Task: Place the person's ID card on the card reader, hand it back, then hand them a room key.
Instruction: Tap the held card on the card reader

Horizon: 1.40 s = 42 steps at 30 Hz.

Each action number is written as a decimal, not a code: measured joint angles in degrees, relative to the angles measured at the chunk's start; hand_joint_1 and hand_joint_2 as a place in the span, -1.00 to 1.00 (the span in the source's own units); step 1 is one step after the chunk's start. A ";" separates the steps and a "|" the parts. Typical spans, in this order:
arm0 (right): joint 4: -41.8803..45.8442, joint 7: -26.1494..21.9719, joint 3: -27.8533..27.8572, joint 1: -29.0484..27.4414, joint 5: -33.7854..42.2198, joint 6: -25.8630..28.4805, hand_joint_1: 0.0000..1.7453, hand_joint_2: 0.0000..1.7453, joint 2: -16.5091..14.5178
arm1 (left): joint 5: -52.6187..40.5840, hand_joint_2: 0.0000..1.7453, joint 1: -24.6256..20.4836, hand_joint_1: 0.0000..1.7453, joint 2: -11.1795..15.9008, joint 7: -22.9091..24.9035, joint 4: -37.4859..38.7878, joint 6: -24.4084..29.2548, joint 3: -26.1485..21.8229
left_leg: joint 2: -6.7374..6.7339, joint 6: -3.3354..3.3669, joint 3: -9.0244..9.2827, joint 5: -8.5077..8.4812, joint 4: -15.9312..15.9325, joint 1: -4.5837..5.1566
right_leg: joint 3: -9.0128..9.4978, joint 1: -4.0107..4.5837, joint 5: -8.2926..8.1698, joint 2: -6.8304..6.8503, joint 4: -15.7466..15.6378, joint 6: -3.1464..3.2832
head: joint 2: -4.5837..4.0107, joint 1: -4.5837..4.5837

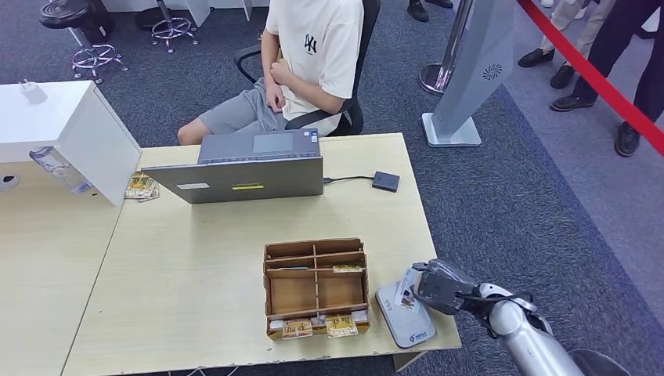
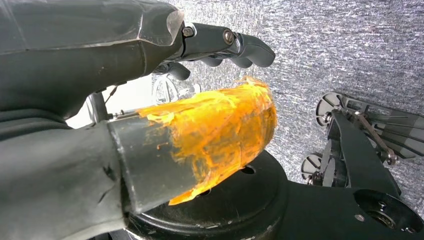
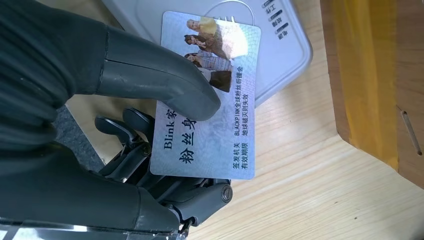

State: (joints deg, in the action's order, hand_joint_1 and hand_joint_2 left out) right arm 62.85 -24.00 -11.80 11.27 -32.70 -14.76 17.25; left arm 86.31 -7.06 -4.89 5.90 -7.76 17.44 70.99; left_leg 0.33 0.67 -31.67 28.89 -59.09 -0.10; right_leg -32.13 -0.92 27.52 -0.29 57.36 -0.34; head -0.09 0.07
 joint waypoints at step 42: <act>26.77 -3.91 20.75 -3.89 0.36 15.42 1.00 1.00 -25.05 | 0.00 -1.00 0.09 -1.00 -1.52 -0.84 0.00 0.11 -1.38 | 0.05 -0.01 -0.16 0.01 0.02 -0.01 | -0.16 0.01 0.04 0.03 0.02 0.01 | 0.00 0.01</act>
State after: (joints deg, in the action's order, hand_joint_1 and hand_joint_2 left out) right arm 89.62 -27.91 8.96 7.38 -32.35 0.65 -7.80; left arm 86.31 -6.97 -6.42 5.07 -7.76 17.55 69.61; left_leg 0.38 0.66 -31.83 28.90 -59.07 -0.12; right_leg -32.29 -0.91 27.56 -0.27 57.38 -0.33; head -0.09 0.07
